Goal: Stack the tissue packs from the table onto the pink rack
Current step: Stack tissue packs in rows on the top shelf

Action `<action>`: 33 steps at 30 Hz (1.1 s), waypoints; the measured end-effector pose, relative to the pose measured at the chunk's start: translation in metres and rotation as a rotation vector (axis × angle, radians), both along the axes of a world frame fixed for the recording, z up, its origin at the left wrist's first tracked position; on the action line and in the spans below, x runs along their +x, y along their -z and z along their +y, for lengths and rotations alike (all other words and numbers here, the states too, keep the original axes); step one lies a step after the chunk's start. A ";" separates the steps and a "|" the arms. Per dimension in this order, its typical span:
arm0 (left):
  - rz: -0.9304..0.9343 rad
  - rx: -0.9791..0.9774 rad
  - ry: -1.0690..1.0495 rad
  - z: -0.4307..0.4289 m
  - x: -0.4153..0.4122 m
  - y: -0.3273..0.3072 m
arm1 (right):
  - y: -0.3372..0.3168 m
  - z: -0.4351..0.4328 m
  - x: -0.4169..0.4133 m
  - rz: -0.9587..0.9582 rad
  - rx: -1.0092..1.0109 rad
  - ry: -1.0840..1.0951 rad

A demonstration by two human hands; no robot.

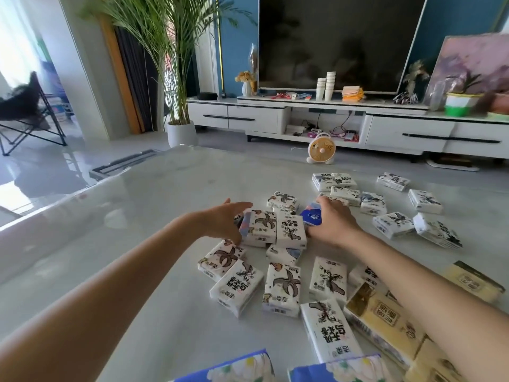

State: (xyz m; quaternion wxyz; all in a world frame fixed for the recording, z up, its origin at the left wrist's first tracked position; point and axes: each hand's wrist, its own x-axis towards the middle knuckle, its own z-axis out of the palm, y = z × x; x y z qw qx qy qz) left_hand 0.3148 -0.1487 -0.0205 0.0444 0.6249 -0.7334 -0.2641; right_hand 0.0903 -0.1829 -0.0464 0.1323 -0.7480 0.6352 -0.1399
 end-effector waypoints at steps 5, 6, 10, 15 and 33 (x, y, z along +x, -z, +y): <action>-0.157 -0.018 0.071 -0.013 -0.001 -0.002 | -0.003 -0.007 0.001 0.130 0.017 0.003; -0.164 -0.039 0.072 -0.012 -0.002 -0.003 | -0.005 -0.005 0.001 0.116 0.017 0.008; -0.267 -0.270 0.029 0.004 0.002 -0.011 | -0.016 0.008 -0.004 0.038 -0.067 0.006; -0.219 -0.541 -0.131 0.042 0.017 -0.044 | -0.052 0.041 -0.018 -0.118 -0.171 -0.103; 0.288 -0.685 0.120 0.185 -0.194 -0.197 | -0.262 0.245 -0.181 0.018 -0.306 -0.169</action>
